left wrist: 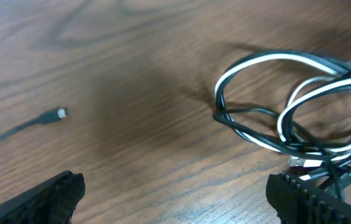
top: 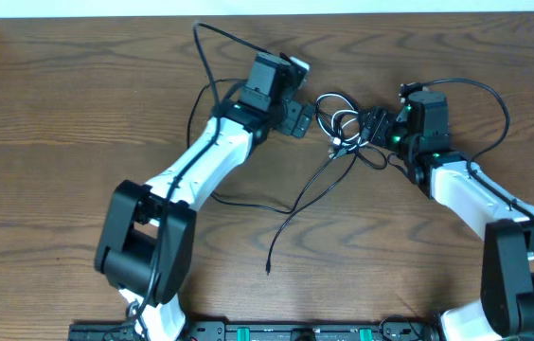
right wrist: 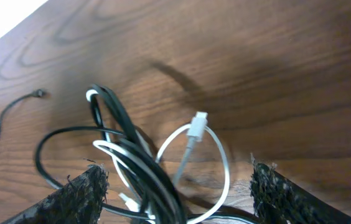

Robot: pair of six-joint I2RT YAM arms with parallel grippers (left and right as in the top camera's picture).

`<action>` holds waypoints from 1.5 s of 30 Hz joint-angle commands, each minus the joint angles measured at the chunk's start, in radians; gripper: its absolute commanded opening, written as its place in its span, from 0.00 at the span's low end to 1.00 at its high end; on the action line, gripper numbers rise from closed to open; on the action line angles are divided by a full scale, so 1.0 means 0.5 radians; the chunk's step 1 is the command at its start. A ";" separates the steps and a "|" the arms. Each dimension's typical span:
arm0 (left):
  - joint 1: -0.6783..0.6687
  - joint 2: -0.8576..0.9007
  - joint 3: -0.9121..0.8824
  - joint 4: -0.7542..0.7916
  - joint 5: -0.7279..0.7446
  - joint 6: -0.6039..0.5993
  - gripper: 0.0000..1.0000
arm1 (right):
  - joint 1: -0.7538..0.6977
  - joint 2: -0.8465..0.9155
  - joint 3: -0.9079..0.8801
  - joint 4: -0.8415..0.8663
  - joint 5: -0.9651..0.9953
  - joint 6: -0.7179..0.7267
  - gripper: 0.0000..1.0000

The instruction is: Untangle cables

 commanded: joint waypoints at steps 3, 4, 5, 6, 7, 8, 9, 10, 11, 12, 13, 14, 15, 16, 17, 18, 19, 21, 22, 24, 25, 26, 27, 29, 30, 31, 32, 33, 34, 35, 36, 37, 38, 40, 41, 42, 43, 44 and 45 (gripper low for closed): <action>-0.044 0.037 0.066 -0.021 -0.193 -0.107 0.99 | 0.020 0.018 0.014 0.027 0.028 -0.032 0.73; -0.056 0.049 0.065 -0.005 -0.196 -0.013 0.99 | 0.020 0.018 0.014 0.024 0.027 -0.032 0.73; -0.062 0.057 0.065 0.005 -0.196 -0.017 0.99 | 0.020 0.018 0.014 0.023 0.026 -0.032 0.73; -0.065 0.063 0.065 0.008 -0.196 -0.017 0.99 | 0.020 0.018 0.014 0.023 0.024 -0.031 0.73; -0.066 0.063 0.065 0.009 -0.197 -0.018 0.99 | 0.020 0.018 0.014 0.024 0.018 -0.025 0.73; -0.066 0.063 0.065 0.016 -0.197 -0.060 1.00 | 0.020 0.018 0.014 0.024 0.019 -0.025 0.73; -0.066 0.062 0.066 0.029 -0.196 -0.104 1.00 | 0.019 0.018 0.014 0.024 0.019 -0.025 0.73; -0.066 0.058 0.066 0.056 -0.196 -0.154 1.00 | 0.019 0.018 0.014 0.024 0.020 -0.025 0.73; -0.066 0.049 0.066 0.095 -0.196 -0.293 1.00 | 0.019 0.018 0.014 0.024 0.021 -0.025 0.73; -0.066 0.036 0.067 0.103 -0.196 -0.390 1.00 | 0.019 0.018 0.014 0.024 0.021 -0.026 0.74; -0.066 0.023 0.069 0.104 -0.196 -0.509 1.00 | 0.019 0.018 0.014 0.024 0.021 -0.025 0.75; -0.066 0.007 0.069 0.103 -0.196 -0.681 1.00 | 0.018 0.018 0.014 0.024 0.021 -0.026 0.75; -0.066 0.000 0.069 0.099 -0.195 -0.914 1.00 | 0.018 0.018 0.014 0.024 0.021 -0.025 0.76; -0.068 -0.002 0.069 0.095 -0.195 -1.101 1.00 | 0.015 0.018 0.014 0.024 0.021 -0.026 0.77; -0.074 0.003 0.068 0.086 -0.196 -1.266 1.00 | 0.015 0.018 0.014 0.024 0.021 -0.025 0.77; -0.081 0.015 0.067 0.083 -0.198 -1.346 1.00 | 0.016 0.018 0.014 0.022 0.020 -0.025 0.77; -0.095 0.047 0.067 0.084 -0.238 -1.425 0.99 | 0.016 0.018 0.014 0.019 0.020 -0.025 0.77; -0.115 0.105 0.067 0.083 -0.272 -1.552 0.99 | 0.016 0.018 0.014 0.018 0.020 -0.025 0.78; -0.121 0.134 0.067 0.084 -0.269 -1.609 0.99 | 0.016 0.018 0.014 0.018 0.020 -0.025 0.78; -0.130 0.185 0.067 0.089 -0.269 -1.682 0.98 | 0.016 0.018 0.014 0.018 0.021 -0.025 0.78; -0.132 0.209 0.067 0.098 -0.255 -1.698 0.99 | 0.016 0.018 0.014 0.018 0.021 -0.025 0.78; -0.135 0.225 0.067 0.101 -0.225 -1.720 0.99 | 0.016 0.018 0.014 0.018 0.021 -0.025 0.78; -0.136 0.236 0.067 0.101 -0.176 -1.762 0.99 | 0.016 0.018 0.014 0.021 0.021 -0.025 0.78; -0.144 0.249 0.067 0.099 -0.087 -1.836 0.99 | 0.016 0.018 0.014 0.022 0.021 -0.025 0.77; -0.153 0.256 0.067 0.099 -0.087 -1.861 0.99 | 0.016 0.018 0.014 0.021 0.021 -0.025 0.77; -0.166 0.261 0.067 0.101 -0.101 -1.862 0.99 | 0.016 0.018 0.014 0.021 0.021 -0.025 0.77; -0.179 0.267 0.067 0.101 -0.143 -1.859 0.99 | 0.016 0.018 0.014 0.021 0.021 -0.025 0.76; -0.189 0.271 0.067 0.101 -0.176 -1.859 0.99 | 0.016 0.018 0.014 0.021 0.021 -0.025 0.74; -0.197 0.272 0.067 0.102 -0.179 -1.859 0.99 | 0.016 0.018 0.014 0.022 0.021 -0.025 0.70; -0.198 0.272 0.067 0.101 -0.179 -1.859 0.99 | 0.016 0.018 0.014 0.023 0.020 -0.025 0.66; -0.201 0.272 0.067 0.100 -0.180 -1.850 0.98 | 0.016 0.018 0.014 0.023 0.020 -0.025 0.60; -0.201 0.272 0.067 0.098 -0.181 -1.850 0.92 | 0.016 0.018 0.014 0.023 0.020 -0.025 0.55; -0.201 0.275 0.067 0.098 -0.181 -1.850 0.89 | 0.016 0.018 0.014 0.024 0.020 -0.025 0.54; -0.201 0.280 0.067 0.098 -0.181 -1.849 0.78 | 0.018 0.018 0.014 0.025 0.019 -0.025 0.54; -0.201 0.284 0.067 0.098 -0.180 -1.843 0.78 | 0.018 0.018 0.014 0.026 0.019 -0.025 0.54; -0.201 0.298 0.067 0.098 -0.179 -1.843 0.75 | 0.018 0.018 0.014 0.024 0.018 -0.025 0.54; -0.201 0.304 0.067 0.099 -0.179 -1.844 0.75 | 0.018 0.018 0.014 0.024 0.009 -0.026 0.54; -0.201 0.315 0.067 0.100 -0.178 -1.844 0.75 | 0.018 0.018 0.014 0.024 -0.014 -0.026 0.55; -0.201 0.319 0.067 0.101 -0.171 -1.845 0.75 | 0.018 0.018 0.014 0.024 -0.030 -0.026 0.55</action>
